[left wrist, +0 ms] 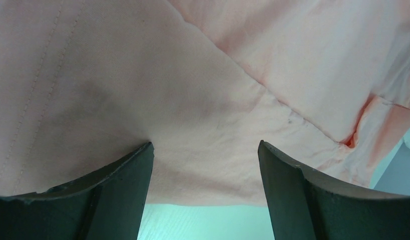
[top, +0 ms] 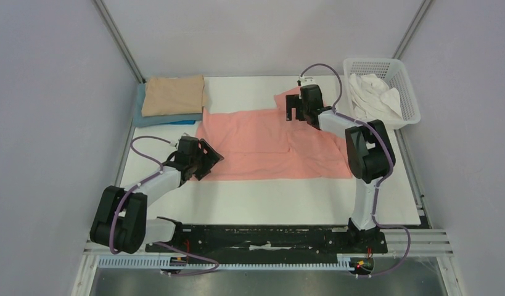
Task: Fold and stack the t-shirts
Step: Fold the flattened tshirt in 1/3 of the way
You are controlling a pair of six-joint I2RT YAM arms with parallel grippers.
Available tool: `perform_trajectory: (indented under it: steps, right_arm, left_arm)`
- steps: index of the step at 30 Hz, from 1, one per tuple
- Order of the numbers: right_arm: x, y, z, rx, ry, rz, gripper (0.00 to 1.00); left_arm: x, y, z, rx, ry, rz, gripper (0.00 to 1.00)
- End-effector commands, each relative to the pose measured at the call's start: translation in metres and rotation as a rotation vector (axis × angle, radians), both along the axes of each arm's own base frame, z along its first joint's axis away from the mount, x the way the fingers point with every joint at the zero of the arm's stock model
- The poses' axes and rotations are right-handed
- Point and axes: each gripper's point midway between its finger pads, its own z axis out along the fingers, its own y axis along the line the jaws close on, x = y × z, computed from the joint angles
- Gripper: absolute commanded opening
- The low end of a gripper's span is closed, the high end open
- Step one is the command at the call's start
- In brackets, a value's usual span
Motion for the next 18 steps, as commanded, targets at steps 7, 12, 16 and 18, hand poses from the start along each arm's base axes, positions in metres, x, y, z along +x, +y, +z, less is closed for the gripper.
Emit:
perform_trajectory:
  steps: [7, 12, 16, 18]
  right_arm:
    - [-0.037, -0.017, 0.075, -0.139, -0.127, -0.014, 0.98]
    - [-0.102, -0.015, 0.054, -0.159, -0.046, -0.024, 0.98]
    - [-0.128, -0.005, 0.032, -0.052, -0.033, 0.023, 0.98]
    - [-0.135, -0.011, 0.022, -0.066, -0.014, 0.011, 0.98]
  left_arm:
    - [0.007, 0.015, 0.021, 0.1, -0.053, 0.032, 0.84]
    - [0.025, -0.001, 0.067, 0.11, -0.196, 0.018, 0.84]
    - [0.036, -0.016, 0.059, 0.108, -0.178, -0.026, 0.84]
    - [0.04, -0.022, 0.045, 0.114, -0.144, -0.043, 0.84]
